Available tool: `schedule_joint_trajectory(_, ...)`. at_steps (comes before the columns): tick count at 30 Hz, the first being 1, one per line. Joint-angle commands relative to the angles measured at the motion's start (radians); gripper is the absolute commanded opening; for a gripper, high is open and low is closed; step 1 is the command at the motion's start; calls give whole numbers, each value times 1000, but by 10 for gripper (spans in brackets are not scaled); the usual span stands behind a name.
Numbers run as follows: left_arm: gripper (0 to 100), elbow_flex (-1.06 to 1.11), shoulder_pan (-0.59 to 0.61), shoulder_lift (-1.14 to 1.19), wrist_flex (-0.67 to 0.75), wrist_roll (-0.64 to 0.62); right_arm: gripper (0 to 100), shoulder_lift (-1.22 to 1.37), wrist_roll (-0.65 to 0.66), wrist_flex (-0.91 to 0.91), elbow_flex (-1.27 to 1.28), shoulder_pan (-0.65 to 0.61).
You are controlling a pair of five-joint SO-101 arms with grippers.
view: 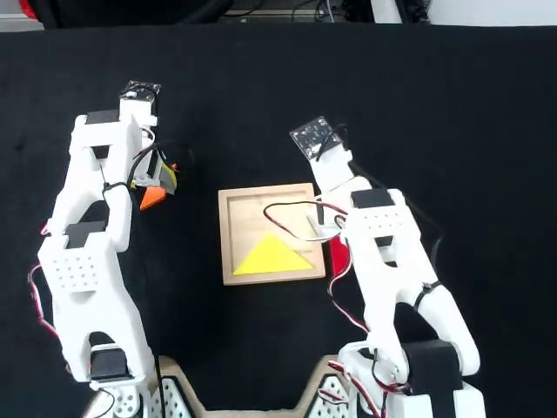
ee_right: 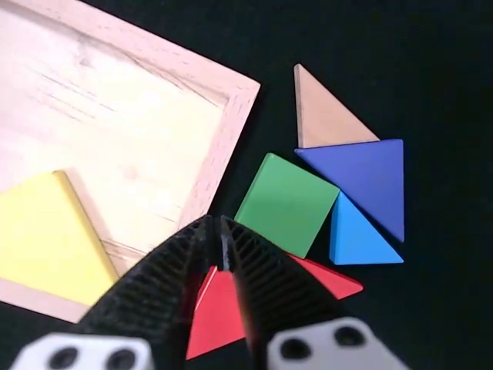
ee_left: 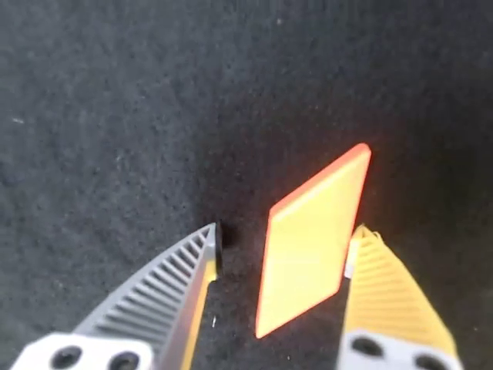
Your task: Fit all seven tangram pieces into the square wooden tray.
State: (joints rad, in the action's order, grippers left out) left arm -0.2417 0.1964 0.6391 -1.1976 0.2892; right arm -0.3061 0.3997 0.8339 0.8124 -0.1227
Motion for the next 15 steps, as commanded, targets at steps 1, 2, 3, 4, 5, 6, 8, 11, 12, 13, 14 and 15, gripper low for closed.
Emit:
schedule_joint_trajectory(1,266,-90,1,-46,-64,-15,11,-39,8,-18,-2,15)
schedule_joint_trajectory(2,266,-116,5,-75,-103,-15,11,-39,8,-18,-2,15)
schedule_joint_trajectory(3,266,-139,7,-98,-130,-15,11,-39,8,-20,-2,15)
schedule_joint_trajectory(4,266,-151,8,-124,-138,-15,11,-39,8,-20,-4,15)
schedule_joint_trajectory(5,266,-154,10,-143,-137,-14,11,-39,8,-20,-4,15)
schedule_joint_trajectory(6,269,-154,15,-155,-133,-11,11,-39,8,-20,-4,15)
schedule_joint_trajectory(8,270,-159,15,-149,-130,-6,11,-39,8,-20,-4,15)
schedule_joint_trajectory(11,267,-153,18,-92,-92,20,11,-39,8,-20,-2,15)
schedule_joint_trajectory(12,267,-157,19,-64,-87,25,11,-39,8,-20,-2,15)
schedule_joint_trajectory(13,267,-162,19,-37,-84,28,11,-39,8,-20,-2,15)
schedule_joint_trajectory(14,267,-163,21,-9,-83,29,11,-39,8,-20,-2,15)
schedule_joint_trajectory(15,267,-171,21,17,-81,29,11,-39,8,-20,-2,15)
